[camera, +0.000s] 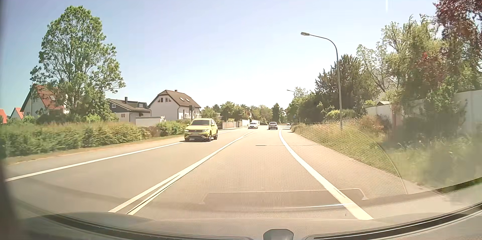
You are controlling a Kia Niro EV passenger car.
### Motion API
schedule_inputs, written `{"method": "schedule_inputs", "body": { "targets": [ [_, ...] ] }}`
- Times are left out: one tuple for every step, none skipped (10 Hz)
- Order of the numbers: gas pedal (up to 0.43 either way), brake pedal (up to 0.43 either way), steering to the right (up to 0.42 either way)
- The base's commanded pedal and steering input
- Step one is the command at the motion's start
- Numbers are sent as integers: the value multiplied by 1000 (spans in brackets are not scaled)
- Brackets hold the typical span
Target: Follow the waypoints while adhering to traffic rules and regulations
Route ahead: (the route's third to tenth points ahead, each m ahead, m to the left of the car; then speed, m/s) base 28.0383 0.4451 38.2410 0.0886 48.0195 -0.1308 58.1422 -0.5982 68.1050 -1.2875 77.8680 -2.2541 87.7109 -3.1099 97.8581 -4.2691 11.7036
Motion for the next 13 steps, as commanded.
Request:
{"method": "schedule_inputs", "body": {
  "targets": [
    [39,30,9],
    [39,30,9],
    [39,30,9],
    [39,30,9],
    [39,30,9],
    [39,30,9],
    [39,30,9],
    [39,30,8],
    [39,30,7],
    [39,30,7],
    [39,30,7],
    [39,30,7],
    [39,30,7]
  ]
}}
